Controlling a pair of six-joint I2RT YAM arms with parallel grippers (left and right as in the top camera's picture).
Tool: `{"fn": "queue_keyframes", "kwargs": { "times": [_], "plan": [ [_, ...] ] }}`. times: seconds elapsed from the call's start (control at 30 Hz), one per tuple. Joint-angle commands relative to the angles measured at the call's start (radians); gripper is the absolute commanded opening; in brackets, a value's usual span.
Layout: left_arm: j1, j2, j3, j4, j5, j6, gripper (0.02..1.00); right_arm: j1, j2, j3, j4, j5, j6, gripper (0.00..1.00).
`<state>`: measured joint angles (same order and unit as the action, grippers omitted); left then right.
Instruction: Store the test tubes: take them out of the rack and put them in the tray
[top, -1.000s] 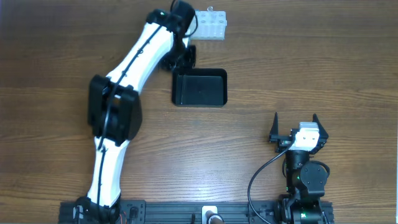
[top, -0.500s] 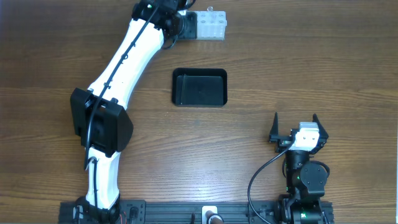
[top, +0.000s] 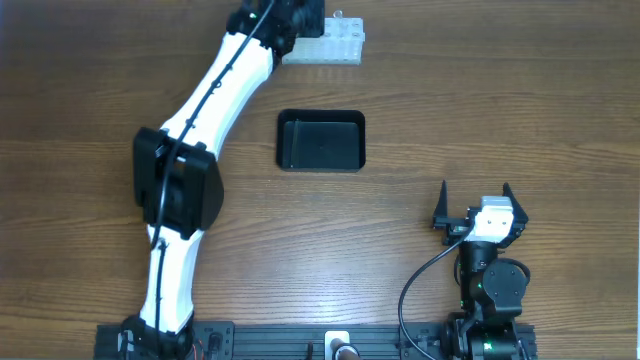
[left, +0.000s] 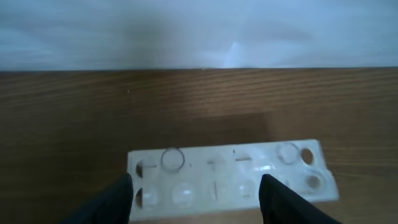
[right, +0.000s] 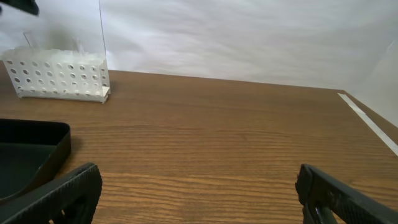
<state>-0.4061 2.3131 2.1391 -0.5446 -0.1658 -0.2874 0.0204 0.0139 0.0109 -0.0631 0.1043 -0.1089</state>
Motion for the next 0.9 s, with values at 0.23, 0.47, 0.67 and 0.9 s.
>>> {"fn": "queue_keyframes", "kwargs": {
  "times": [0.23,0.47,0.67,0.9],
  "plan": [
    [0.031,0.062,0.008,0.081,-0.015,0.018,0.647,0.005,-0.009,-0.005,-0.004,-0.005,-0.001,0.991],
    [0.040,0.091,0.008,0.117,-0.015,0.018,0.641,0.005,-0.009,-0.005,-0.004,-0.005,-0.001,0.993],
    [0.040,0.106,0.008,0.138,-0.011,0.018,0.638,0.005,-0.009,-0.005,-0.004,-0.005,-0.001,0.991],
    [0.040,0.115,0.008,0.180,-0.011,0.018,0.638,0.005,-0.009,-0.005,-0.004,-0.005,-0.001,0.993]
  ]
}}
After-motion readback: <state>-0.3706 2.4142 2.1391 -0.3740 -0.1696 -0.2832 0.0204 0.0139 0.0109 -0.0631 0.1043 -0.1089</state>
